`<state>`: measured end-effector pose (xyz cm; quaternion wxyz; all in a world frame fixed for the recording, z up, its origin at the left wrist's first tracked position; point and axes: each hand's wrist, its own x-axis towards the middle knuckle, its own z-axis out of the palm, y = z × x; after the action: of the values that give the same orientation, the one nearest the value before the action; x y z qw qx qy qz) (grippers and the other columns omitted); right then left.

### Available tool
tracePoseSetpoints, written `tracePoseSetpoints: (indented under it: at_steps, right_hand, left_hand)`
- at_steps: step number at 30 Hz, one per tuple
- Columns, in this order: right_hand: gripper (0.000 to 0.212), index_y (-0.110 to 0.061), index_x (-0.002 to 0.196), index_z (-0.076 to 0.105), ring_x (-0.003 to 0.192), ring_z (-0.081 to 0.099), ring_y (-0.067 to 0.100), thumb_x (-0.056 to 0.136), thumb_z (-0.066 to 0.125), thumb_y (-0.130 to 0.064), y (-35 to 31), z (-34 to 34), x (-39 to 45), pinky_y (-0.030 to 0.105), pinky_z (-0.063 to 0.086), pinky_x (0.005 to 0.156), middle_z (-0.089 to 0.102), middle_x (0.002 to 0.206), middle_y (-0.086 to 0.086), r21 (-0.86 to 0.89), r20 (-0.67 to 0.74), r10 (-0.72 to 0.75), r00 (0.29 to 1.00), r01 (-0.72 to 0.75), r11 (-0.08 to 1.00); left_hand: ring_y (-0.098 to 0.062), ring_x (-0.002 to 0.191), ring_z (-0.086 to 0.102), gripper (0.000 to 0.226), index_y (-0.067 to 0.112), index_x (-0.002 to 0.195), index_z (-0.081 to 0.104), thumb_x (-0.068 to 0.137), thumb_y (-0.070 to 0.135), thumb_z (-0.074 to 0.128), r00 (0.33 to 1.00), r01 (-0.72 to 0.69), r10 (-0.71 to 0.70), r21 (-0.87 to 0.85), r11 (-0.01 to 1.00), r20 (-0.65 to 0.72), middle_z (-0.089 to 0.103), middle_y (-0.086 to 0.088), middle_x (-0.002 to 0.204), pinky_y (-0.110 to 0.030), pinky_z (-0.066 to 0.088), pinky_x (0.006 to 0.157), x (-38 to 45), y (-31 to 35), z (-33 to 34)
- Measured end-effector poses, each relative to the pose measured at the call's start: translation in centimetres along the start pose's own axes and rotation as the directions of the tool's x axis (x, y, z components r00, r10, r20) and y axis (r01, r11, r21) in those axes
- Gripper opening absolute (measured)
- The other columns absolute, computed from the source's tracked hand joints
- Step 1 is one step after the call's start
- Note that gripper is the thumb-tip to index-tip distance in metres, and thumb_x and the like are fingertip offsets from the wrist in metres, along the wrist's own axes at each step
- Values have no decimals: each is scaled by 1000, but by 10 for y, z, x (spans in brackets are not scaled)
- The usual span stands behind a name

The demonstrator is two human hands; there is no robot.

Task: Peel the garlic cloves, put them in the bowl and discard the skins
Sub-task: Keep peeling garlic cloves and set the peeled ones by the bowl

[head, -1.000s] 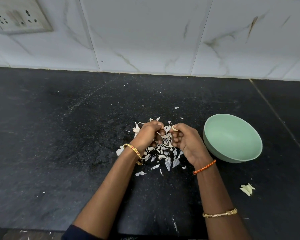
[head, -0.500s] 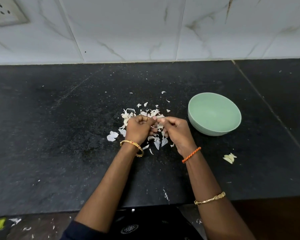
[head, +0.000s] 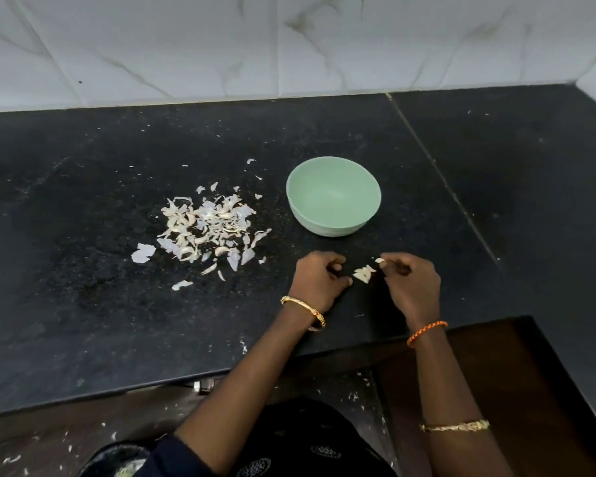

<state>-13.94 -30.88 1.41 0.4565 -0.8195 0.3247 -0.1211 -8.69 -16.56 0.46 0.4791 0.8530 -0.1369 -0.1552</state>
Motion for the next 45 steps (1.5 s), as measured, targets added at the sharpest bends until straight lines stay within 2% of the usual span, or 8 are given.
tracePoseSetpoints:
  at_steps: [5, 13, 19, 25, 30, 35, 39, 45]
  right_hand:
    - [14, -10, 98, 73, 73, 57, 0, 87, 65, -5, 10, 3, 7, -3, 38, 64, 67, 98, 5, -92, 67, -127, 990, 133, 987]
    - [19, -12, 102, 71, 79, 56, 2, 91, 57, -4, 12, -2, 8, 6, 43, 68, 64, 98, 1, -60, 116, -104, 988, 112, 992]
    - [6, -11, 82, 69, 57, 58, 3, 88, 67, -11, -33, 12, -9, 10, 44, 53, 61, 61, -4, 151, 26, -237, 971, 231, 961]
    - [9, -12, 87, 70, 58, 62, 3, 90, 62, -8, -94, 80, -28, 14, 50, 56, 66, 67, -2, 213, 479, -387, 788, 323, 922]
    - [15, -6, 96, 74, 64, 54, -1, 89, 61, -3, -123, 153, -25, 5, 44, 65, 70, 89, 5, 93, 546, -500, 672, 545, 834]
    - [19, -10, 106, 72, 100, 57, 17, 89, 65, -13, -125, 196, -19, 25, 46, 86, 62, 106, 6, -66, 611, -518, 598, 691, 720]
    - [15, -12, 101, 72, 94, 54, 16, 89, 67, -18, -121, 208, -18, 20, 38, 72, 55, 96, 1, -117, 579, -519, 629, 694, 710]
    - [19, -5, 93, 63, 102, 51, 24, 97, 49, -17, -127, 220, -19, 38, 45, 90, 55, 100, 10, -157, 555, -496, 668, 670, 726]
  left_hand:
    - [-23, 84, 61, 33, 7, 109, 70, 76, 6, 76, 998, -65, 65, 157, 985, 7, 66, -11, 100, -33, 50, 82, 2, 14, 18]
    - [-1, 60, 50, 26, 4, 102, 70, 76, 4, 75, 999, -28, 28, 8, 1000, -43, 67, -5, 84, -6, 43, 63, 0, 10, 18]
    - [-2, 41, 51, 40, 13, 61, 65, 93, 36, 59, 929, 35, -62, -81, 996, -364, 57, 5, 45, -22, 45, 52, -10, -5, -26]
    - [-14, 70, 61, 14, 17, 90, 68, 92, 15, 55, 812, 195, -128, 58, 979, -569, 67, 6, 79, -29, 48, 68, -20, -42, -99]
    - [-18, 87, 62, 15, 23, 97, 70, 87, 18, 60, 725, 362, -231, 73, 929, -649, 67, 3, 102, -29, 46, 73, -20, -77, -141]
    - [-23, 85, 65, 16, 22, 95, 69, 89, 18, 54, 748, 296, -215, 26, 955, -628, 68, 2, 97, -38, 53, 76, -11, -97, -159]
    - [-19, 83, 65, 15, 21, 93, 69, 89, 18, 56, 785, 250, -196, 12, 968, -587, 68, 4, 95, -37, 53, 76, -1, -106, -166]
    - [-16, 87, 65, 14, 23, 93, 74, 89, 22, 60, 845, 242, -180, 60, 968, -504, 72, 5, 94, -33, 52, 78, 15, -101, -185]
